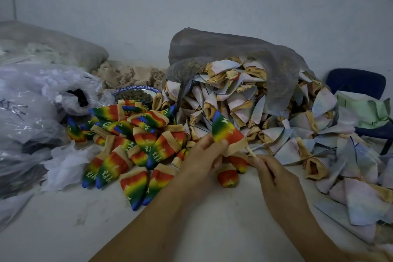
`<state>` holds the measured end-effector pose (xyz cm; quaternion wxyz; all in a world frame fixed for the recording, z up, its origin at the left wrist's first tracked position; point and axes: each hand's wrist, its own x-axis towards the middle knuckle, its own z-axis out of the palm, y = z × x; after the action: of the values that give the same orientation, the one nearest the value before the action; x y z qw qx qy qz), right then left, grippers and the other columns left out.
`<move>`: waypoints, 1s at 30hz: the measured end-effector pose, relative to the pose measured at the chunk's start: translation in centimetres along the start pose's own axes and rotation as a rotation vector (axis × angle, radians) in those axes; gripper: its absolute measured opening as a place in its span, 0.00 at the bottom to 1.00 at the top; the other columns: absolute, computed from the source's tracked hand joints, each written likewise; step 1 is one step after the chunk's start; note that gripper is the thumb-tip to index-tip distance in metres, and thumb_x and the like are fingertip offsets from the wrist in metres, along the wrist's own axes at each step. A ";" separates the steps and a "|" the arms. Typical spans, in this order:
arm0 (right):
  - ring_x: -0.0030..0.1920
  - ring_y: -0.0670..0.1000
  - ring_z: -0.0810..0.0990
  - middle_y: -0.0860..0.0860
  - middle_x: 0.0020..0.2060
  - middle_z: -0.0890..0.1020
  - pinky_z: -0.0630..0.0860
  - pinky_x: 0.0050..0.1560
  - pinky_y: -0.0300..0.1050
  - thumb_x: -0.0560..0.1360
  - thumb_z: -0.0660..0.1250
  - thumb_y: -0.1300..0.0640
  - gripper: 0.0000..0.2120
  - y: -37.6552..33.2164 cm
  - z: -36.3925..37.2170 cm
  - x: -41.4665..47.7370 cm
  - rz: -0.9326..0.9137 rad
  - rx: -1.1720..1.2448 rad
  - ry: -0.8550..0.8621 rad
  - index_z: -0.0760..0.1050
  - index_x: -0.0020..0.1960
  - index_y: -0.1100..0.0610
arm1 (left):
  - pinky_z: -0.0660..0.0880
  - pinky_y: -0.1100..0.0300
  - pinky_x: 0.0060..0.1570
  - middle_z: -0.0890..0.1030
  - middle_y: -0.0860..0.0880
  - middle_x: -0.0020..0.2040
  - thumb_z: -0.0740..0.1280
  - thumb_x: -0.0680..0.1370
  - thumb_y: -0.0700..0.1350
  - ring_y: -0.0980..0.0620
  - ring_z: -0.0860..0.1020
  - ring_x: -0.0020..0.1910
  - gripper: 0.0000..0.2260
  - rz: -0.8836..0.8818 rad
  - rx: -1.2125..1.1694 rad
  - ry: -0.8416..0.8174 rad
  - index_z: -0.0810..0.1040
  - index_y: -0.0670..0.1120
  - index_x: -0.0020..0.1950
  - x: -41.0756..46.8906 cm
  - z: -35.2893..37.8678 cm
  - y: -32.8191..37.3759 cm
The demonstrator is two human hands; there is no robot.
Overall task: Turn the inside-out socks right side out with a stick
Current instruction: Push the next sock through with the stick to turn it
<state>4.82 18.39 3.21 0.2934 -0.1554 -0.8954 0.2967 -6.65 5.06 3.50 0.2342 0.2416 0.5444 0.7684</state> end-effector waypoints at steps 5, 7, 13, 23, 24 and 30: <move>0.33 0.45 0.75 0.49 0.29 0.77 0.71 0.33 0.47 0.73 0.47 0.36 0.24 0.1 -0.2 -0.1 0.036 0.001 0.015 0.77 0.51 0.47 | 0.69 0.63 0.38 0.73 0.54 0.32 0.68 0.77 0.57 0.58 0.70 0.32 0.08 0.021 0.214 -0.020 0.81 0.55 0.43 -0.2 0.1 0.2; 0.32 0.45 0.74 0.48 0.29 0.76 0.70 0.32 0.48 0.75 0.49 0.38 0.22 0.2 0.0 -0.1 0.050 -0.001 0.027 0.77 0.50 0.47 | 0.71 0.67 0.39 0.76 0.58 0.33 0.63 0.81 0.55 0.61 0.74 0.34 0.11 0.044 0.322 -0.035 0.82 0.59 0.42 -0.4 0.5 0.2; 0.37 0.41 0.75 0.43 0.37 0.78 0.70 0.36 0.40 0.80 0.55 0.46 0.12 0.0 1.3 -0.2 0.096 0.055 -0.010 0.76 0.51 0.47 | 0.75 0.40 0.61 0.82 0.40 0.50 0.60 0.82 0.55 0.42 0.80 0.54 0.15 0.071 0.360 0.017 0.79 0.45 0.52 -0.4 1.8 -0.1; 0.39 0.44 0.75 0.43 0.33 0.78 0.69 0.36 0.37 0.72 0.46 0.38 0.23 -0.5 -0.3 -0.1 0.038 0.204 -0.030 0.75 0.44 0.49 | 0.73 0.63 0.48 0.85 0.57 0.49 0.56 0.76 0.65 0.62 0.79 0.45 0.23 0.147 0.039 0.027 0.85 0.55 0.56 0.1 0.4 1.1; 0.38 0.43 0.75 0.41 0.32 0.77 0.68 0.35 0.35 0.73 0.47 0.39 0.22 -0.6 -0.3 -0.2 0.033 0.202 -0.041 0.75 0.44 0.49 | 0.74 0.64 0.47 0.85 0.56 0.52 0.59 0.76 0.63 0.62 0.80 0.46 0.21 0.139 -0.012 0.004 0.83 0.55 0.60 0.0 0.5 1.1; 0.35 0.35 0.74 0.32 0.31 0.75 0.66 0.34 0.28 0.76 0.49 0.44 0.18 -0.7 -0.1 -0.3 -0.015 0.155 -0.071 0.75 0.45 0.49 | 0.70 0.58 0.53 0.83 0.53 0.58 0.66 0.73 0.63 0.57 0.79 0.53 0.19 0.089 -0.085 -0.005 0.81 0.58 0.60 0.0 0.2 1.5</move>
<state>5.07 17.74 3.60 0.2746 -0.1149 -0.8808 0.3683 -6.64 4.79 4.96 0.2112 0.2575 0.4995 0.7997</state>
